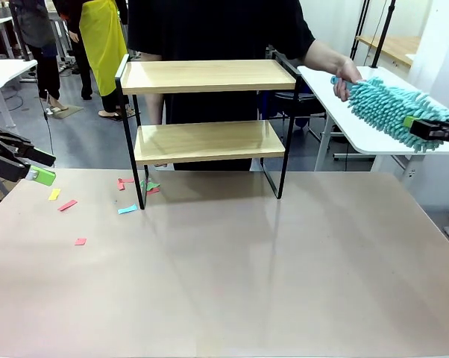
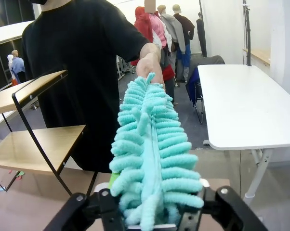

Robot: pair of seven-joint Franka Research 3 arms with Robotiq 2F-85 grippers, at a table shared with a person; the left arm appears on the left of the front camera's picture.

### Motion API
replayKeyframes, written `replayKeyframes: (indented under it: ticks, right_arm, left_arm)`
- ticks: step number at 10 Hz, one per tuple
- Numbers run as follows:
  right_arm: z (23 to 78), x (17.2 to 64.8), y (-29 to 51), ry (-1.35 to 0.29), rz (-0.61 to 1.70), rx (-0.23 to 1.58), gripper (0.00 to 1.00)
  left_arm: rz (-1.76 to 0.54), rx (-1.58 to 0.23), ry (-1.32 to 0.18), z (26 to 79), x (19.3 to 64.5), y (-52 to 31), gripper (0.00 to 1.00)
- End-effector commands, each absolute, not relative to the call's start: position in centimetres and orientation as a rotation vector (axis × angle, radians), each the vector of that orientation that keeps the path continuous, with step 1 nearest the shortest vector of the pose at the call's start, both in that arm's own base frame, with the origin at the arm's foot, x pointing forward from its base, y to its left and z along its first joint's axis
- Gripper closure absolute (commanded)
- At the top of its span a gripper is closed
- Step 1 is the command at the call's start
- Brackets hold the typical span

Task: Clean the shelf.
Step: Hand the Duster back to the human.

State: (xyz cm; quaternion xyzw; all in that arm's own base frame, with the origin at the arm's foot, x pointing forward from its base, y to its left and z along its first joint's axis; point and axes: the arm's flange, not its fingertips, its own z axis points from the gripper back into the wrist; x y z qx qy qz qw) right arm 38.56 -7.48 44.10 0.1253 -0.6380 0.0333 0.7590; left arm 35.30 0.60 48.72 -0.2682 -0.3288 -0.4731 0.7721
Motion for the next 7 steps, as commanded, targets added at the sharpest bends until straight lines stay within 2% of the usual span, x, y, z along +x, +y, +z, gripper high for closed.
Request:
replayKeyframes:
  ticks: [1, 4, 7]
  right_arm:
    - [46.6, 38.4, -8.4, -1.394, 0.034, 0.322, 0.0]
    - [52.1, 38.2, -11.8, -1.496, -0.146, 0.468, 0.0]
    - [55.5, 39.4, -18.3, -1.581, -0.496, 0.592, 0.0]
  left_arm:
    - [-1.018, -0.591, -0.71, 48.9, 35.2, 0.6, 0.0]
    - [-1.018, -0.591, -0.71, 48.9, 35.2, 0.6, 0.0]
    - [-1.018, -0.591, -0.71, 48.9, 35.2, 0.6, 0.0]
